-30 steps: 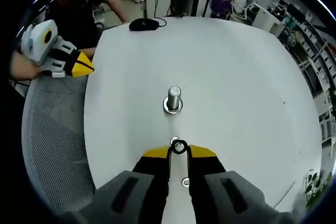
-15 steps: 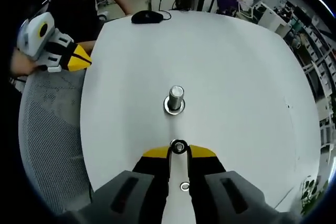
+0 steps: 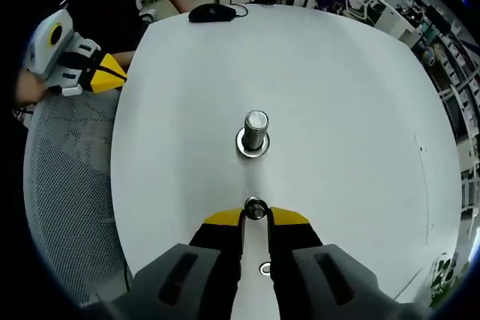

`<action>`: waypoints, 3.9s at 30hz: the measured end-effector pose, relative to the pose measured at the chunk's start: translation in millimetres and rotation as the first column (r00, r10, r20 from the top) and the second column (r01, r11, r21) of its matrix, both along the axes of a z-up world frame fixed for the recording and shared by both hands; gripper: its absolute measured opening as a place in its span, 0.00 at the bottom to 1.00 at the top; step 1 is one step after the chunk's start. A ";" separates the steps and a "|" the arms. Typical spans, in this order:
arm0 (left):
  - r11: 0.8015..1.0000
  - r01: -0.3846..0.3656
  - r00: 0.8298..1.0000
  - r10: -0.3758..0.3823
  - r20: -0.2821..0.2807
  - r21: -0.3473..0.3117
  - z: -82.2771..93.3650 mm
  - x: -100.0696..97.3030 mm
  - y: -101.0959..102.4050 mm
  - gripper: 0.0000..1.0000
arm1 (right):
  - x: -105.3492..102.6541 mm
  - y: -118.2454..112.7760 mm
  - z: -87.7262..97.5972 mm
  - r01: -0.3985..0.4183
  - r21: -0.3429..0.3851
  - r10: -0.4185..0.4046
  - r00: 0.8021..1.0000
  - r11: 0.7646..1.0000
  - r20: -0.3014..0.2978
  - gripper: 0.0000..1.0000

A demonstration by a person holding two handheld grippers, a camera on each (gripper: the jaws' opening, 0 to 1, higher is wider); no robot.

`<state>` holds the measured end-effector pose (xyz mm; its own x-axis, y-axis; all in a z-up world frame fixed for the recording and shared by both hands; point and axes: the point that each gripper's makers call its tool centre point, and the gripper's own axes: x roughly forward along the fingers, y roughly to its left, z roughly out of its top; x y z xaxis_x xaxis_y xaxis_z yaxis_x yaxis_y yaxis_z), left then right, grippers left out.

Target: Place the washer onto the threaded stud by aligning its center hole with the stud, sliding it down to the base, and recovering from edge contact or off-axis alignment until the washer reaches the visible bottom stop.

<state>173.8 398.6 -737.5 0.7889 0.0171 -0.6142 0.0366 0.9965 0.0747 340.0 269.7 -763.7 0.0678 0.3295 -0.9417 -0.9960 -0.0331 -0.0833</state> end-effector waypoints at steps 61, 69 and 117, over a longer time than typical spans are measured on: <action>1.000 0.004 1.000 -0.004 -0.016 0.019 -3.4 -1.2 2.2 0.00 | 17.0 -75.5 -32.5 0.168 -0.004 -0.168 0.985 0.986 -0.047 0.30; 1.000 0.005 1.000 -0.004 -0.017 0.019 -3.5 -1.4 2.2 0.00 | 17.2 -87.8 -33.2 0.191 -0.010 -0.192 0.979 0.981 -0.065 0.32; 1.000 0.005 1.000 -0.005 -0.020 0.021 -3.8 -1.7 2.1 0.00 | 20.1 -80.2 -35.3 0.187 -0.022 -0.188 0.980 0.982 -0.068 0.16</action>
